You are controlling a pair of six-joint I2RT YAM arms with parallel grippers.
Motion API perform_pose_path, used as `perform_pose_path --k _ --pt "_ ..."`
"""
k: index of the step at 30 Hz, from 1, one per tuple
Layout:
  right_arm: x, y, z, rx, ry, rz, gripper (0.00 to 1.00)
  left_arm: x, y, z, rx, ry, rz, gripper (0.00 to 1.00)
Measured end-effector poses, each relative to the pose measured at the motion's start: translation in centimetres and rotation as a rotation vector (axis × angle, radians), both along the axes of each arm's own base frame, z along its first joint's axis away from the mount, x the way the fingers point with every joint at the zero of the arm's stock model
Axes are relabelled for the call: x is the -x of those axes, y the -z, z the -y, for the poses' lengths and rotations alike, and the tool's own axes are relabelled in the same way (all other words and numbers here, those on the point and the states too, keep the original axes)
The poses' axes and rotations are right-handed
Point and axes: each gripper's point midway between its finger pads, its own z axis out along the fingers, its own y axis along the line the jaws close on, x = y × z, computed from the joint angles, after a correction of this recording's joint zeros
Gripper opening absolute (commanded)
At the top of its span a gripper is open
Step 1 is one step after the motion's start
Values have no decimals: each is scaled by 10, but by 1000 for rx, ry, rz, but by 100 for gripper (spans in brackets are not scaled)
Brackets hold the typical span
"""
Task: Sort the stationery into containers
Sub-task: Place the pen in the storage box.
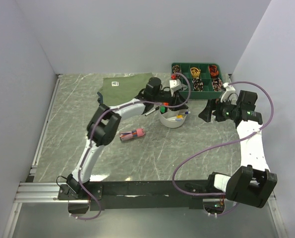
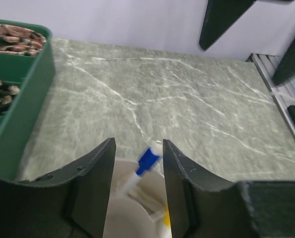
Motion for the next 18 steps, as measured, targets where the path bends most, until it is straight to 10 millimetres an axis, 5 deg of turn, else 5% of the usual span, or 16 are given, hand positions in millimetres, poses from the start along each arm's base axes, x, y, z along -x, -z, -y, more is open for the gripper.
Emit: perform_pose_path --k 5,10,13,18 --pt "-3 -2 1 -3 6 14 99 7 -64 -42 -7 -132 116 52" --pt "-3 1 0 -16 17 5 99 -12 -133 -86 -46 -360 243 47" --pt "-4 1 0 -21 23 6 99 -31 -129 -109 -139 -477 238 49" --pt "-7 3 0 -32 31 -4 100 -70 -61 -127 -370 -584 81 49"
